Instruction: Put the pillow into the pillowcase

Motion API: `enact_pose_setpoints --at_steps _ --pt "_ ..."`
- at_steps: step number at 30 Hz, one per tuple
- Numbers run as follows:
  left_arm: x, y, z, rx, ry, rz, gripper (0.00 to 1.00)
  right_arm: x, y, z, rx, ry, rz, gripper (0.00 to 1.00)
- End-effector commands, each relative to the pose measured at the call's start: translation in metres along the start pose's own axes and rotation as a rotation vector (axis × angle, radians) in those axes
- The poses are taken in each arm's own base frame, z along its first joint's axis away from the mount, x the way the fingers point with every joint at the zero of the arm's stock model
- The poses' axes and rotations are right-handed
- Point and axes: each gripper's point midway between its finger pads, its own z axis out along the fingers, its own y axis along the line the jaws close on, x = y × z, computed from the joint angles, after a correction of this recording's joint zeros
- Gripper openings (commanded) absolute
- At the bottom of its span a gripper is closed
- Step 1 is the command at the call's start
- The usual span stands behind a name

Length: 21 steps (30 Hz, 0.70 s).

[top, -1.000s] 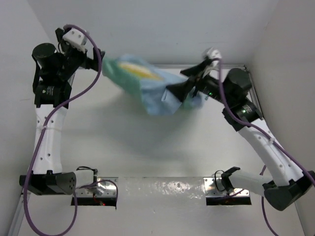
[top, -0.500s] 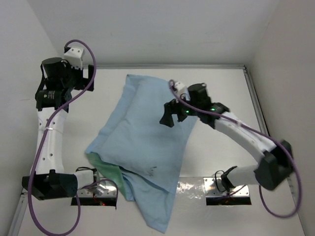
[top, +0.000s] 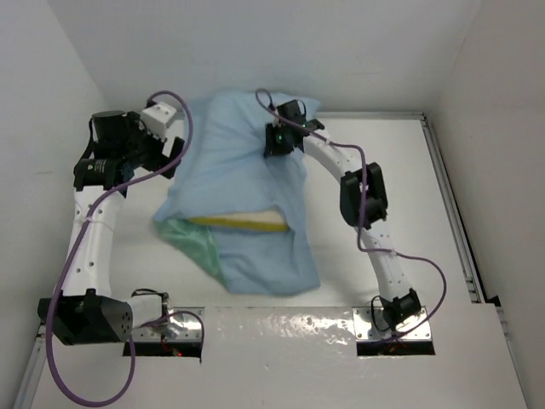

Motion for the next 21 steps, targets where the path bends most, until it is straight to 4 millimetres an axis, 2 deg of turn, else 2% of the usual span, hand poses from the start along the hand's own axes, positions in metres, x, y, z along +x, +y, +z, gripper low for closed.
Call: enact_pose_setpoints --at_steps 1,2,3,4,5,6,7,8,9,10,11,12,13,14,15,16,17,18,19,20,21 --pt "0.001 -0.063 0.006 0.318 -0.048 0.246 0.89 -0.210 0.023 -0.107 -0.099 -0.608 0.053 0.52" --pt "0.013 -0.075 0.016 0.373 -0.015 0.302 0.92 -0.231 0.040 -0.132 -0.177 -0.721 0.030 0.83" --pt "0.022 -0.085 0.022 0.407 0.023 0.329 0.95 -0.189 0.047 -0.144 -0.216 -0.652 0.038 0.99" --pt "0.040 -0.091 0.037 0.442 0.084 0.345 0.99 -0.200 0.059 -0.178 -0.263 -0.810 -0.021 0.99" --pt "0.051 -0.088 0.046 0.420 0.144 0.395 1.00 -0.180 0.057 -0.186 -0.249 -0.822 -0.038 0.99" --pt "0.059 -0.100 0.057 0.451 0.187 0.445 1.00 -0.135 0.039 -0.165 -0.196 -0.743 -0.022 0.99" --pt "0.072 -0.105 0.076 0.476 0.257 0.472 1.00 -0.135 0.034 -0.203 -0.124 -0.788 -0.040 0.99" --pt "0.076 -0.106 0.086 0.477 0.292 0.524 1.00 -0.114 0.019 -0.199 -0.056 -0.739 -0.030 0.99" --pt "0.081 -0.119 0.092 0.527 0.319 0.560 1.00 -0.105 0.005 -0.204 0.024 -0.720 -0.032 0.99" --pt "0.073 -0.124 0.099 0.549 0.307 0.600 1.00 -0.089 0.000 -0.216 0.060 -0.674 -0.025 0.99" --pt "0.084 -0.133 0.110 0.620 0.331 0.667 1.00 -0.077 -0.006 -0.218 0.093 -0.652 -0.013 0.99" --pt "0.081 -0.151 0.106 0.706 0.326 0.704 1.00 -0.044 -0.015 -0.204 0.109 -0.575 0.029 0.99" --pt "0.090 -0.163 0.107 0.780 0.341 0.744 1.00 -0.035 -0.011 -0.218 0.092 -0.586 0.043 0.99" --pt "0.094 -0.173 0.103 0.842 0.333 0.823 1.00 0.009 -0.016 -0.198 0.098 -0.507 0.054 0.99" --pt "0.100 -0.189 0.096 0.894 0.354 0.872 1.00 0.028 -0.015 -0.195 0.095 -0.487 0.063 0.99" --pt "0.113 -0.198 0.093 0.924 0.380 0.898 1.00 0.038 -0.014 -0.195 0.098 -0.500 0.059 0.99" --pt "0.117 -0.211 0.092 0.937 0.379 0.947 1.00 0.071 -0.014 -0.190 0.113 -0.468 0.053 0.99" --pt "0.133 -0.219 0.089 0.966 0.408 0.952 1.00 0.084 -0.012 -0.188 0.107 -0.458 0.058 0.99" --pt "0.139 -0.225 0.089 0.974 0.417 0.949 1.00 0.094 -0.009 -0.185 0.096 -0.453 0.060 0.99" --pt "0.141 -0.233 0.092 0.975 0.404 0.952 1.00 0.120 -0.008 -0.178 0.089 -0.411 0.060 0.99" --pt "0.151 -0.234 0.094 0.969 0.424 0.935 1.00 0.133 -0.006 -0.174 0.081 -0.391 0.091 0.99"
